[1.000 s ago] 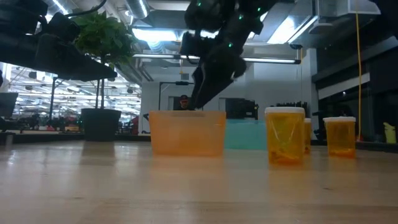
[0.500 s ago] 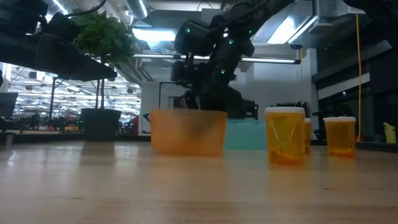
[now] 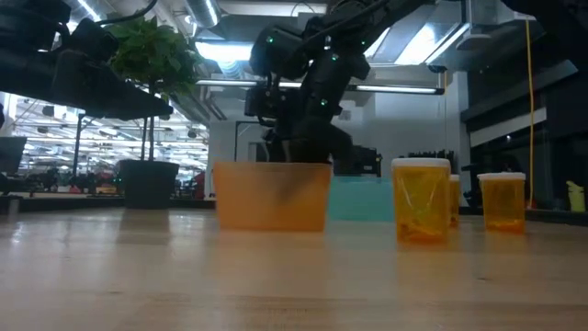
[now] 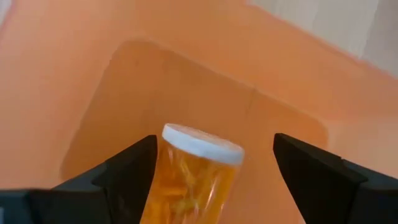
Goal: Pick and place medicine bottles into bin by pill shape (circle, oval)
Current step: Remove the orange capsule bottle from the orange bin
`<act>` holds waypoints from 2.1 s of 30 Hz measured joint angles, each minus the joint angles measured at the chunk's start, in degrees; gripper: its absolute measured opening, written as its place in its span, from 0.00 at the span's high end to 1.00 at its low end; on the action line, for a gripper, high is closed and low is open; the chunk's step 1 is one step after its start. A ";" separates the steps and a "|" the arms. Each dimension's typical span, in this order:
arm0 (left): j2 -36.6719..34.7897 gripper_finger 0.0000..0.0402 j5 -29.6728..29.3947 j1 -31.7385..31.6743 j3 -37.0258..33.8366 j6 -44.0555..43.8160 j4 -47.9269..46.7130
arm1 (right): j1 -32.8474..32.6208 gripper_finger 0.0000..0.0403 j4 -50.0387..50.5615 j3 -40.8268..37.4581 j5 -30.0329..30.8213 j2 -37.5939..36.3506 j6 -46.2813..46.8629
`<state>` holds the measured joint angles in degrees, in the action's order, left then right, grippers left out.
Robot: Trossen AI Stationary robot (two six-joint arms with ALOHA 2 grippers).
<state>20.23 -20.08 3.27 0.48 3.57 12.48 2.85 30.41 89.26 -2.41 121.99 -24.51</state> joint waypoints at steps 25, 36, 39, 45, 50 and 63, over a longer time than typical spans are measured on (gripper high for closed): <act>0.00 0.36 0.00 0.02 0.00 0.00 0.01 | 0.02 0.53 7.12 3.06 1.31 -0.04 5.50; 0.01 0.36 0.01 0.00 -0.01 0.02 0.01 | -1.08 0.60 28.24 22.49 -1.72 -0.07 4.90; 0.02 0.36 0.00 0.01 0.00 0.01 0.01 | -2.62 0.60 35.09 26.23 -6.52 -0.55 4.98; 0.02 0.36 0.00 0.00 0.01 0.02 -0.01 | -7.52 0.61 49.08 24.75 -7.92 -6.24 12.69; 0.01 0.36 0.00 0.00 -0.01 0.01 0.01 | -14.54 0.61 47.07 16.72 -0.01 -16.16 19.06; 0.02 0.36 0.02 0.00 0.01 0.02 0.01 | -32.61 0.61 -4.08 -40.97 22.23 -58.90 48.03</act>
<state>20.25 -20.05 3.27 0.49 3.60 12.49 -29.76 26.32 48.29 19.82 63.10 23.52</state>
